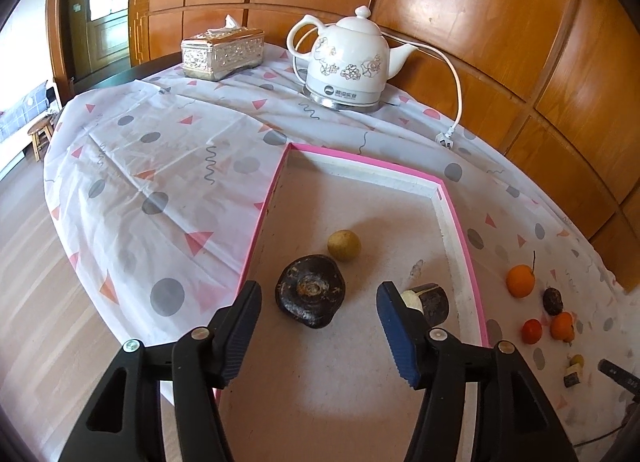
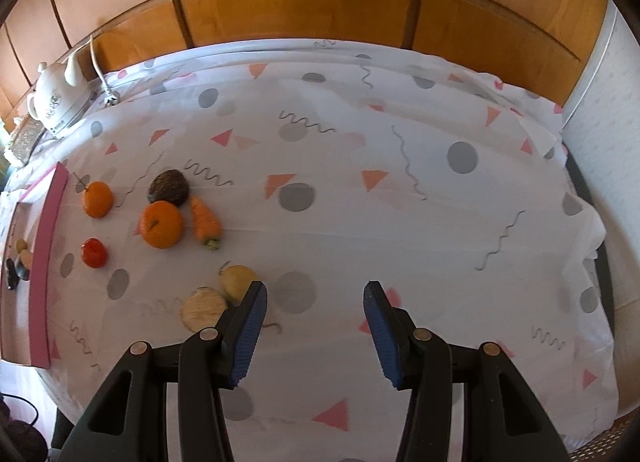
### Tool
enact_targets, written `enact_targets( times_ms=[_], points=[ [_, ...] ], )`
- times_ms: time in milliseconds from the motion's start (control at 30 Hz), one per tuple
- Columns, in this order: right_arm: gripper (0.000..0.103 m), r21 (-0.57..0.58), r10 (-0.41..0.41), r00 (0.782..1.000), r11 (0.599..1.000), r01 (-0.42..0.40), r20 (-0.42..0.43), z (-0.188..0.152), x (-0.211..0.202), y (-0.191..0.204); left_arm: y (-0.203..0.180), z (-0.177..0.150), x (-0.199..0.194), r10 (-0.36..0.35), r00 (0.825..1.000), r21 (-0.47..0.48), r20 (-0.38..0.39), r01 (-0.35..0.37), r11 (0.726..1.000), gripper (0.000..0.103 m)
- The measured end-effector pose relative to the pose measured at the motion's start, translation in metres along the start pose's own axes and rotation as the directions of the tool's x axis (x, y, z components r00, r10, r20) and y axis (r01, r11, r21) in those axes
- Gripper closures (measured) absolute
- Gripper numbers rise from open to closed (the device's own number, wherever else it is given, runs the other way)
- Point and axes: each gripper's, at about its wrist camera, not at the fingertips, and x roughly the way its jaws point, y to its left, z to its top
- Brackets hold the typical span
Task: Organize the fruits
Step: 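Grasp the yellow lemon beside the cut log with the right gripper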
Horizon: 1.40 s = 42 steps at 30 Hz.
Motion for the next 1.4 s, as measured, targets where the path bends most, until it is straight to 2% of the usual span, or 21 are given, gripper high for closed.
enact_targets(
  times_ms=[167,367,533,633,700,833,1033,1100,1133,1333,1400],
  points=[
    [0.052,0.015,0.021,1.0,1.0,-0.021,-0.012,-0.001,0.005,0.009,0.005,-0.004,-0.002,0.002,1.0,-0.014,-0.005,-0.002,1.0,0.041],
    [0.053,0.123,0.093,0.995,0.988,-0.088,-0.037,0.001,0.02,0.012,0.01,-0.007,-0.006,0.004,1.0,-0.018,0.002,-0.004,1.0,0.039],
    [0.053,0.224,0.158,0.986,0.964,-0.141,-0.06,0.002,0.04,0.013,0.015,-0.01,-0.009,0.009,1.0,-0.029,0.004,-0.009,1.0,0.037],
    [0.054,0.252,0.177,0.983,0.954,-0.161,-0.045,0.004,0.045,0.015,0.019,-0.011,-0.009,0.014,1.0,-0.037,0.002,-0.014,0.999,0.035],
    [0.064,0.25,0.197,0.98,0.951,-0.18,-0.042,0.006,0.046,0.019,0.021,-0.012,-0.009,0.016,1.0,-0.044,-0.002,-0.016,0.999,0.035],
    [0.065,0.225,0.206,0.977,0.956,-0.19,-0.05,0.01,0.048,0.028,0.022,-0.013,-0.009,0.015,1.0,-0.045,-0.003,-0.015,0.999,0.035],
    [0.065,0.275,0.256,0.965,0.933,-0.231,-0.058,0.012,0.054,0.027,0.024,-0.013,-0.01,0.008,1.0,-0.047,-0.002,-0.008,0.999,0.034],
    [0.071,0.267,0.25,0.967,0.936,-0.227,-0.051,0.012,0.052,0.029,0.025,-0.014,-0.009,0.007,1.0,-0.05,-0.005,-0.007,0.999,0.034],
    [0.077,0.262,0.247,0.968,0.938,-0.228,-0.045,0.013,0.051,0.029,0.025,-0.014,-0.009,0.007,1.0,-0.052,-0.005,-0.008,0.999,0.034],
    [0.078,0.265,0.249,0.968,0.935,-0.234,-0.021,0.012,0.046,0.024,0.023,-0.016,-0.009,0.006,1.0,-0.049,-0.008,-0.006,0.999,0.034],
    [0.078,0.289,0.264,0.964,0.924,-0.252,-0.004,0.01,0.044,0.018,0.024,-0.015,-0.009,0.006,1.0,-0.05,-0.006,-0.006,0.999,0.034]
  ],
)
